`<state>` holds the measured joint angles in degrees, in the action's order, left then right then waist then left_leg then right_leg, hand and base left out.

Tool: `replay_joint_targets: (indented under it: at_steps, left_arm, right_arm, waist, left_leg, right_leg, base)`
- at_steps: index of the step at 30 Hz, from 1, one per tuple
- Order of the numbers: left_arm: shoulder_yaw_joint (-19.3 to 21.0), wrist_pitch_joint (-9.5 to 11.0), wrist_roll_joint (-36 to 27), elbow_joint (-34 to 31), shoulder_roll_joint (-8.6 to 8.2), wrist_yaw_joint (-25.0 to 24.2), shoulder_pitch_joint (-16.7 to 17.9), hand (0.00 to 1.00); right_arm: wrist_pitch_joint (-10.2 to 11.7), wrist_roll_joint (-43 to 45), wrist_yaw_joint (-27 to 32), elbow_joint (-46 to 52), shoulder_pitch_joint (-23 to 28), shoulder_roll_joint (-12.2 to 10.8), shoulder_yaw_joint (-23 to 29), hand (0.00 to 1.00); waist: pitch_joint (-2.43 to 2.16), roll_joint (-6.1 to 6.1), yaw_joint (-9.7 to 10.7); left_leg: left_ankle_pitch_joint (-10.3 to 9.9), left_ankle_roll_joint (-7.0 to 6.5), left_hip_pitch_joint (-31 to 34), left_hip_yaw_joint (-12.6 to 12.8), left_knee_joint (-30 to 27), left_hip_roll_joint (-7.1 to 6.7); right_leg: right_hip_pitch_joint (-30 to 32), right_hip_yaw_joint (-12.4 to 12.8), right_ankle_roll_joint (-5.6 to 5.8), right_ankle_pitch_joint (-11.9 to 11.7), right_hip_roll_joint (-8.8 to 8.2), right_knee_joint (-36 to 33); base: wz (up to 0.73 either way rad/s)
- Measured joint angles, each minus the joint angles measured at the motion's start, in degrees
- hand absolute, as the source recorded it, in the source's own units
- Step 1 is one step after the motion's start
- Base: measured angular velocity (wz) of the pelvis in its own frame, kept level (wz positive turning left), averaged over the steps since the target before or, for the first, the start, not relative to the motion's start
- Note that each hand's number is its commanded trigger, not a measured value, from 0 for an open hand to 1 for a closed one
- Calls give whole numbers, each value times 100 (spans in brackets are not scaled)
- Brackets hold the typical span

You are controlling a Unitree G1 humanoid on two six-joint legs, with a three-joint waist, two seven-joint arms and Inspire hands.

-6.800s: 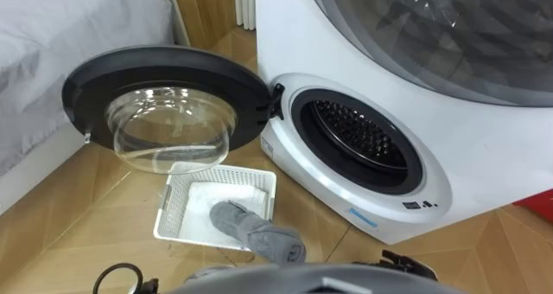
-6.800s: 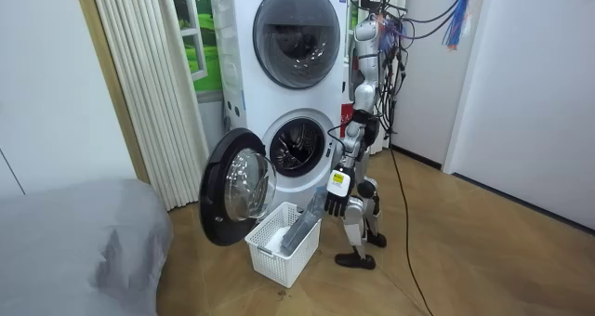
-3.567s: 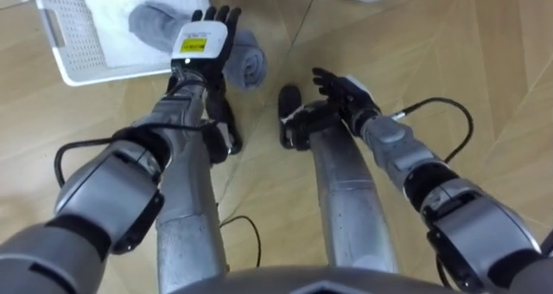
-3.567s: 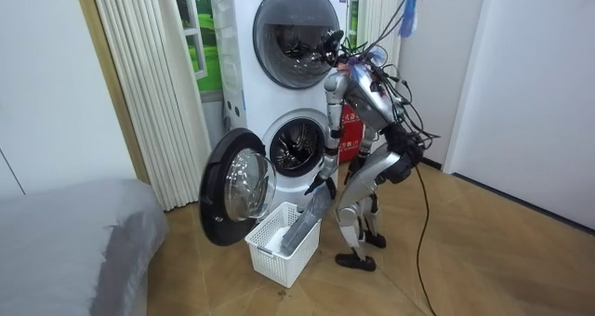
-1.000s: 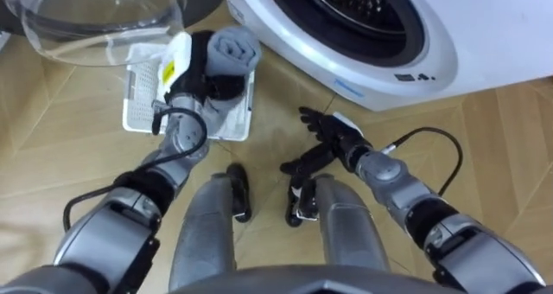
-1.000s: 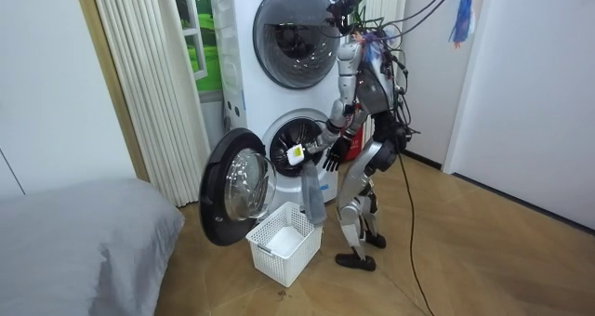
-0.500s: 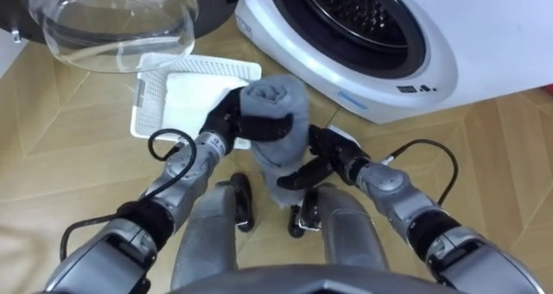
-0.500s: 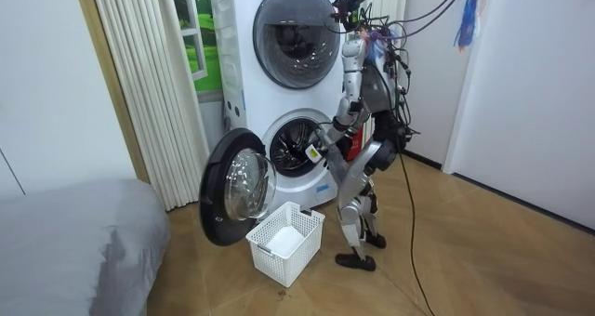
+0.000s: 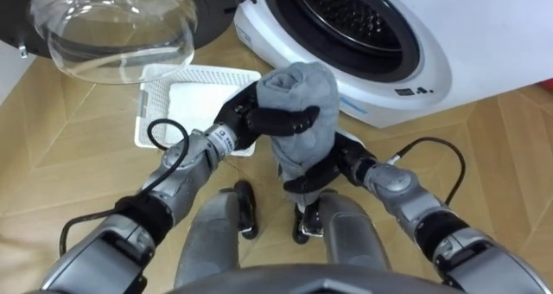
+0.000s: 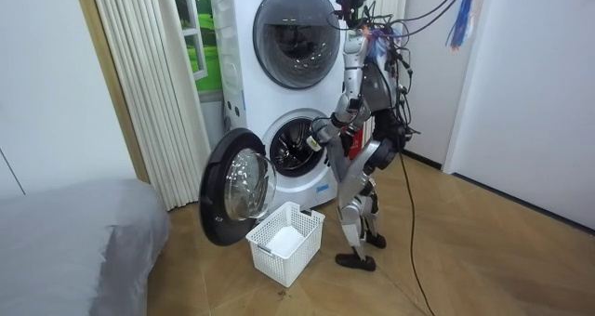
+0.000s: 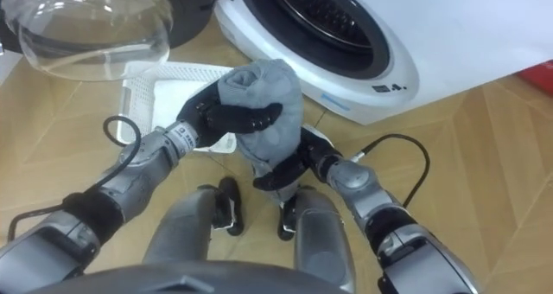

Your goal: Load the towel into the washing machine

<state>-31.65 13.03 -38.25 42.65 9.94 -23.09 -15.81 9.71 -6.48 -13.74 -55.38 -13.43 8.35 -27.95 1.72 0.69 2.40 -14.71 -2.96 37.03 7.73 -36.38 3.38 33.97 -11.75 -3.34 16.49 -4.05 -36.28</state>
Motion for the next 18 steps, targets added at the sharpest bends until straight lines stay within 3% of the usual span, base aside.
replay_joint_targets:
  at_steps: [8,18]
  left_arm:
    - [92,-195,-224,-324,-11,-105,-11,100]
    - [105,-222,-499,-323,12,-121,-3,100]
  right_arm:
    - [43,46,-1,56,6,7,93,100]
    - [23,52,5,69,23,65,106,100]
  waist:
    - [2,-2,6]
    - [12,4,-37]
  left_leg:
    - [0,2,77,-58,-57,5]
    - [-1,3,67,-66,-4,-4]
  right_leg:
    - [10,-83,-4,-3,-2,60]
    - [8,-92,-7,-5,-8,60]
  base:
    - [2]
    - [0]
